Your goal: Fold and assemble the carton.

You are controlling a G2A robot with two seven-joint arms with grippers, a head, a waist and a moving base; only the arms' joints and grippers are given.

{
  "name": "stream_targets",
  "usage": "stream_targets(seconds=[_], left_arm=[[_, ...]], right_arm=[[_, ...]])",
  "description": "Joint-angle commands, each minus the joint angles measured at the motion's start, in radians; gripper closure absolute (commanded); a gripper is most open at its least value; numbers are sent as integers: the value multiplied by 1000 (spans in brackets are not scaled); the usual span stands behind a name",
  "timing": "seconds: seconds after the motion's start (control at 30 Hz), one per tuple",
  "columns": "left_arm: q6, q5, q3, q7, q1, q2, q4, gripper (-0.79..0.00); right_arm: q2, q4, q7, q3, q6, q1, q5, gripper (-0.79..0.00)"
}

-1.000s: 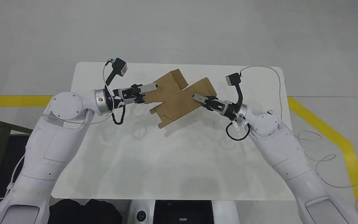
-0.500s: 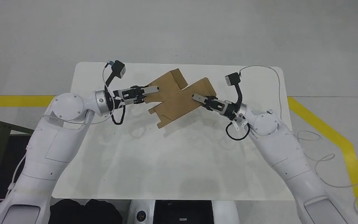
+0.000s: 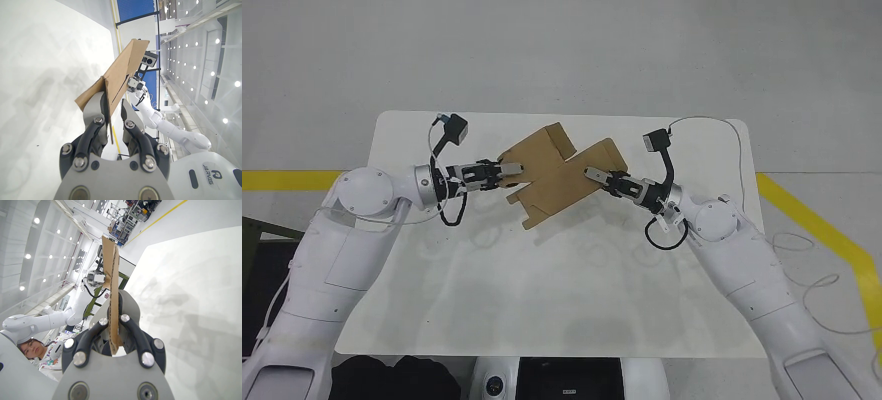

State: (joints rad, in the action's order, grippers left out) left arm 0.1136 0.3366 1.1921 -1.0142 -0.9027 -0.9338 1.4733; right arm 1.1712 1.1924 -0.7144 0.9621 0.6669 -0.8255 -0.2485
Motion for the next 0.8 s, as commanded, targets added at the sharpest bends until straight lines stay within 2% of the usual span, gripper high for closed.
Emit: stream_targets(seconds=[0.0,0.13,0.17,0.2,0.23,0.27,0.53,0.77], left_arm=[[-1,0,0,0,0,-1,-1,-68],[-3,0,0,-2,1,-2,-2,-3],[-5,0,0,-3,1,-2,-3,0],[-5,0,0,-3,1,-2,-3,0],[-7,2,1,-4,1,-2,-4,0],[-7,2,3,-5,2,-2,-4,0],[9,1,22,-40,11,0,-1,0],[38,-32,18,-103,22,3,0,0]], right_arm=[[1,0,-2,1,1,-1,0,0],[3,-2,-7,5,2,-2,0,0],[3,-3,-9,5,1,-2,2,-55],[3,-4,-13,6,1,-2,3,-326],[3,-6,-19,7,0,-2,5,-742],[2,-10,-22,10,1,-3,6,-785],[-26,-25,-82,94,-8,-23,55,-785],[-51,44,-220,155,23,-33,11,-785]])
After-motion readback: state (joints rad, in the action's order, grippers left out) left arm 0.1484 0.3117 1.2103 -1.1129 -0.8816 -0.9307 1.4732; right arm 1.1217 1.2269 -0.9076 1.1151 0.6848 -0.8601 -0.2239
